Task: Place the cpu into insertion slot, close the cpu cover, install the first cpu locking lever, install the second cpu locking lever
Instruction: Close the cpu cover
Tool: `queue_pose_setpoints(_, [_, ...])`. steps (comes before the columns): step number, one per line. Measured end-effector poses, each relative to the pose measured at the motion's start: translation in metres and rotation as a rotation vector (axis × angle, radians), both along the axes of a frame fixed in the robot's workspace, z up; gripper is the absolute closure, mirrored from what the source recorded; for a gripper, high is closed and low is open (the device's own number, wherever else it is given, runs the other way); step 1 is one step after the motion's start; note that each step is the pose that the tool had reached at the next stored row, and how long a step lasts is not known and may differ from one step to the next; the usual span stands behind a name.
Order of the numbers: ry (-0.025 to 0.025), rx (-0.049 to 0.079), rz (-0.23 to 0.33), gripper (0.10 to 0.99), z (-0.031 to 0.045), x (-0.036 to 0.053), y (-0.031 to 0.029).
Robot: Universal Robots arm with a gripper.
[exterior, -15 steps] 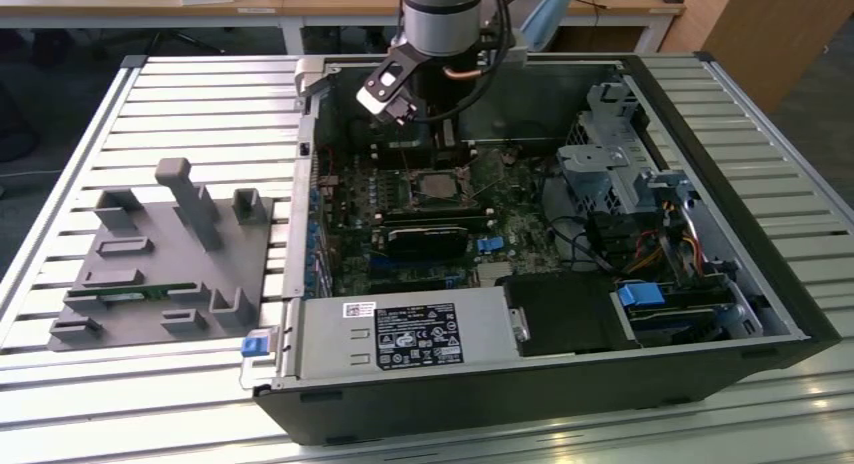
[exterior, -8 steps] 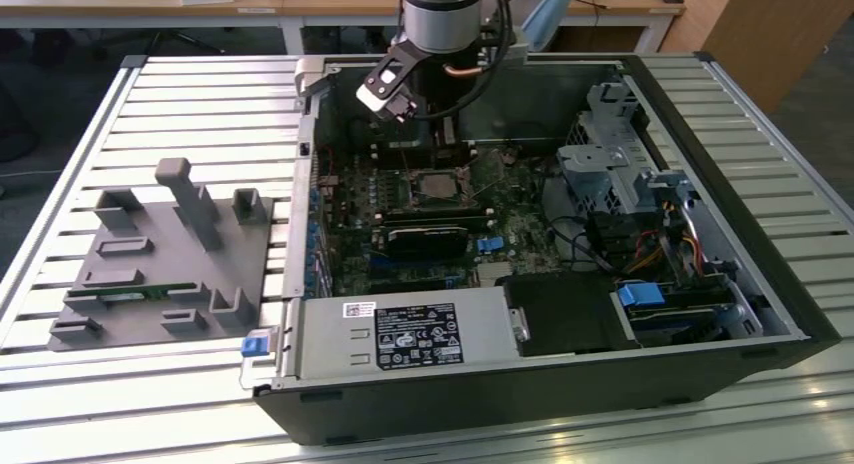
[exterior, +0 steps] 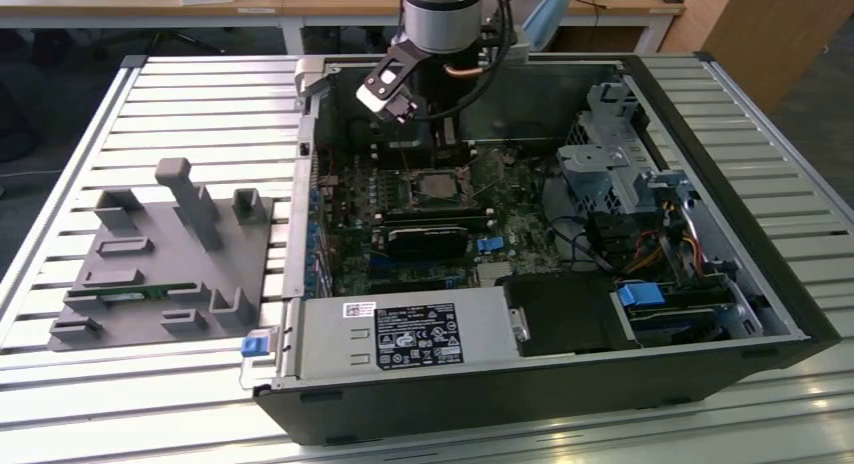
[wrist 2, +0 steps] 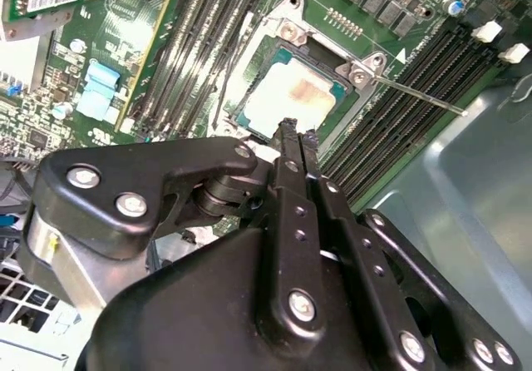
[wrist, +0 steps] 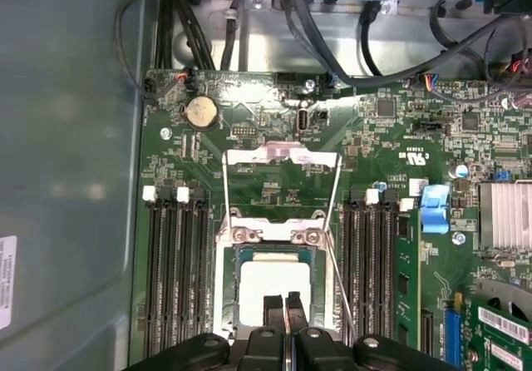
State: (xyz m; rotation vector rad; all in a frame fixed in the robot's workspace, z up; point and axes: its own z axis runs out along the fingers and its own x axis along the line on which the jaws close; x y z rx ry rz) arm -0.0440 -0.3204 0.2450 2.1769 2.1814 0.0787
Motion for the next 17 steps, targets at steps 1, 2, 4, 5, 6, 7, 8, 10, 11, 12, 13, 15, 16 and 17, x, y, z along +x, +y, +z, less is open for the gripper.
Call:
queue_pose_setpoints(1, [0.0001,0.000,0.000,0.933,0.0000,0.0000,-0.0016])
queue_pose_setpoints(2, [0.0001,0.000,0.000,0.933,0.0000,0.0000,-0.0032])
queue_pose_setpoints(4, [0.0001,0.001,0.000,0.933,0.0000,0.0000,-0.0060])
queue_pose_setpoints(5, [0.0001,0.001,0.000,0.933,0.0000,0.0000,-0.0070])
queue_pose_setpoints(6, [0.0003,0.001,0.000,0.933,-0.0001,0.0001,-0.0075])
queue_pose_setpoints(7, [0.0016,0.001,0.000,0.933,-0.0001,0.0008,-0.0076])
queue_pose_setpoints(8, [0.0048,0.001,0.000,0.933,-0.0001,0.0027,-0.0076])
queue_pose_setpoints(10, [0.0132,0.014,0.000,0.933,0.0000,0.0059,-0.0077])
queue_pose_setpoints(11, [0.0156,0.023,0.000,0.933,0.0004,0.0060,-0.0077])
queue_pose_setpoints(12, [0.0167,0.028,0.000,0.933,0.0024,0.0060,-0.0077])
queue_pose_setpoints(13, [0.0172,0.029,0.000,0.933,0.0055,0.0060,-0.0077])
queue_pose_setpoints(15, [0.0177,0.030,0.000,0.933,0.0128,0.0060,-0.0077])
queue_pose_setpoints(16, [0.0180,0.030,0.000,0.933,0.0152,0.0060,-0.0076])
queue_pose_setpoints(17, [0.0181,0.031,0.000,0.933,0.0158,0.0062,-0.0078])
